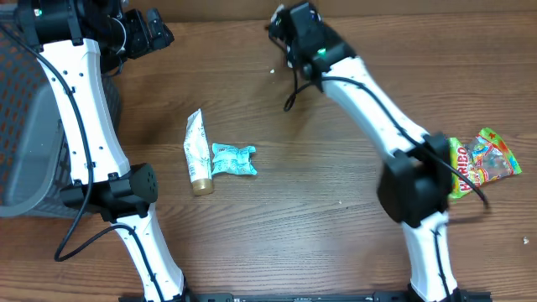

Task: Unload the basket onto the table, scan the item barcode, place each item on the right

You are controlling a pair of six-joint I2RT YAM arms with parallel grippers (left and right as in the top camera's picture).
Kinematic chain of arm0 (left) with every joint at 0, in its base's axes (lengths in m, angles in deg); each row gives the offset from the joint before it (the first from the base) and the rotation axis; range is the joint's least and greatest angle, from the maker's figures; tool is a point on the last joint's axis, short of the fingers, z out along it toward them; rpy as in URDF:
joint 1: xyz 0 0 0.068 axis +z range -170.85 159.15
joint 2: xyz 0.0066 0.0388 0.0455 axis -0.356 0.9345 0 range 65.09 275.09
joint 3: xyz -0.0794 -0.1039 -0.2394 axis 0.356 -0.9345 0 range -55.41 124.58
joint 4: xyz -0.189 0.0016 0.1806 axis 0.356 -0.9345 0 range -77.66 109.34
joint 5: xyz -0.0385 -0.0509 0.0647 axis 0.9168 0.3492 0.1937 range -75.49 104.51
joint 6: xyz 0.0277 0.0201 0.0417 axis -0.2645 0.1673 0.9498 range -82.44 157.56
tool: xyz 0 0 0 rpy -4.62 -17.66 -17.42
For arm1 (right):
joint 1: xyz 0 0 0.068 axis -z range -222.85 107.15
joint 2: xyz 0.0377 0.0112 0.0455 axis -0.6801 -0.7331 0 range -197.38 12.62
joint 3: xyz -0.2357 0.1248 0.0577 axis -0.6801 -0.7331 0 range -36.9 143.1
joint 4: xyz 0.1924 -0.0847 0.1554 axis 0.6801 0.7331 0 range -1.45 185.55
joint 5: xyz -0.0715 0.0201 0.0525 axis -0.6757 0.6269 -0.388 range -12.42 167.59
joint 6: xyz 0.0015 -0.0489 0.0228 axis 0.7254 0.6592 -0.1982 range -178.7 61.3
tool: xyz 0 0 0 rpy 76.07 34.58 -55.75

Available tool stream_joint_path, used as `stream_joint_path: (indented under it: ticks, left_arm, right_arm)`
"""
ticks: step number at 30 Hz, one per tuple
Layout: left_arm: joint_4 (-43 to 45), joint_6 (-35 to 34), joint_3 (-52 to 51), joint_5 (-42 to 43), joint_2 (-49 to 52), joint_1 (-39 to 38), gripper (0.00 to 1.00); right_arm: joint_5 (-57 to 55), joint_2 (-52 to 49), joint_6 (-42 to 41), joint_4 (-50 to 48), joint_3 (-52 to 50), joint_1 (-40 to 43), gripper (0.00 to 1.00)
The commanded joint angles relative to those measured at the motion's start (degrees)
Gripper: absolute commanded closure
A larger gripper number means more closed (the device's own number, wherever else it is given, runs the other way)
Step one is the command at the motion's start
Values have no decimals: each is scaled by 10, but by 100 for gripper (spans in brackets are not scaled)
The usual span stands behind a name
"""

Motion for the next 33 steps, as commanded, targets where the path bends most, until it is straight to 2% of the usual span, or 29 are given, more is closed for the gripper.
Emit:
stream_joint_path:
  ticks: [1, 5, 7, 9, 11, 14, 17, 20, 23, 28, 30, 33]
  left_arm:
    - [-1, 7, 7, -1, -6, -4, 0]
    - [-1, 7, 7, -1, -6, -5, 0]
    - [-1, 7, 7, -1, -6, -6, 0]
    - [-1, 7, 7, -1, -6, -5, 0]
    - [-1, 7, 7, -1, -6, -5, 0]
    - [-1, 7, 7, -1, -6, -5, 0]
    - [-1, 7, 7, -1, -6, -5, 0]
    - [-1, 7, 7, -1, -6, -5, 0]
    - [-1, 7, 7, -1, -6, -5, 0]
    - [-1, 7, 7, -1, -6, -5, 0]
    - [-1, 7, 7, -1, -6, -5, 0]
    - [-1, 7, 7, -1, -6, -5, 0]
  right_arm:
    - [105, 147, -153, 43, 10, 5, 96]
    - [120, 217, -284, 105, 10, 28, 85]
    - [120, 249, -357, 149, 10, 56, 83]
    - [120, 264, -396, 191, 10, 83, 83]
    - [122, 270, -462, 246, 10, 125, 85]
    - [138, 261, -539, 323, 5, 194, 95]
    - [177, 242, -564, 354, -24, 266, 96]
    - [204, 226, -570, 345, -78, 325, 96]
    - [204, 214, -610, 324, -149, 373, 96]
    - [228, 197, -645, 238, -275, 436, 96]
    - [243, 190, -645, 196, -312, 451, 92]
    - [249, 187, -643, 145, -348, 462, 80]
